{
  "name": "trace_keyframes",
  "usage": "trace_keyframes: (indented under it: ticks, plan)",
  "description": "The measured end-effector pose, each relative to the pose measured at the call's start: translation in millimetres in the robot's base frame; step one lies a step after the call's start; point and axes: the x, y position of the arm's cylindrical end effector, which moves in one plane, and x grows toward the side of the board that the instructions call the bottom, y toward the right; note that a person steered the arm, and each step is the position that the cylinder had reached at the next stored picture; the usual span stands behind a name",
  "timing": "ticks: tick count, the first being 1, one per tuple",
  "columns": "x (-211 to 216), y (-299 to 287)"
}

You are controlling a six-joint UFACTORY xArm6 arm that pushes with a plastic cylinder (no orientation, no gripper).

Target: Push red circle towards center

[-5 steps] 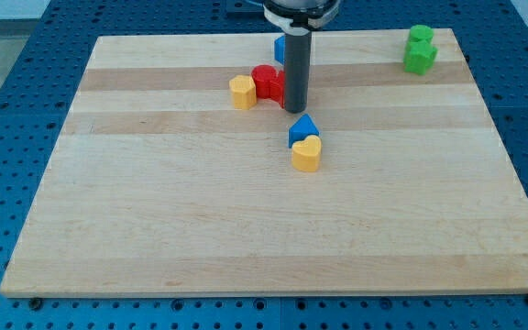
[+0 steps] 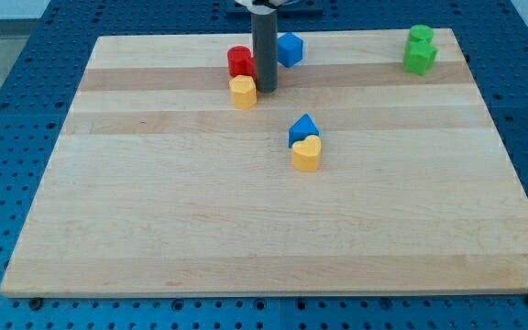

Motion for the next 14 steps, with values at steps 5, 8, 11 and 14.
trace_keyframes:
  ticks: [5,8,11,14]
  plan:
    - [-18.1,-44.5]
    - [-44.2,-101.1]
    - [-59.9,-74.5]
    - [-39.3,-84.3]
